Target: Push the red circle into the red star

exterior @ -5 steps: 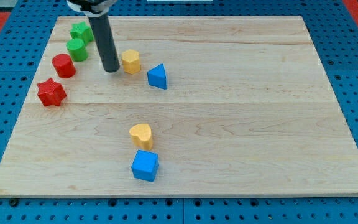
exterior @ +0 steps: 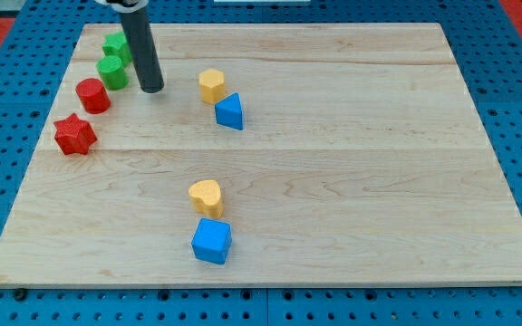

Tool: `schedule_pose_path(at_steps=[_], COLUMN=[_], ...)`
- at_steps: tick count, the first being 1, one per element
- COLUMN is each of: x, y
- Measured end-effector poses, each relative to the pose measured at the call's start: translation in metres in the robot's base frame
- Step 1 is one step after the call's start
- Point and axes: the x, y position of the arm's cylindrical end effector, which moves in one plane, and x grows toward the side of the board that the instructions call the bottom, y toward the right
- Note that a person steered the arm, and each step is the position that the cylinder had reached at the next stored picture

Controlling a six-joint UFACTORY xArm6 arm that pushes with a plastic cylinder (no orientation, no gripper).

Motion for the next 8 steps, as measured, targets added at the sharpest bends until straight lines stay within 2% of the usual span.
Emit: schedule_pose_path(at_steps=[2,4,5,6,8], x=[-0.009,0.001,0.035,0.041,0.033], y=[-0.056,-0.058,-0.048,0.001,0.01])
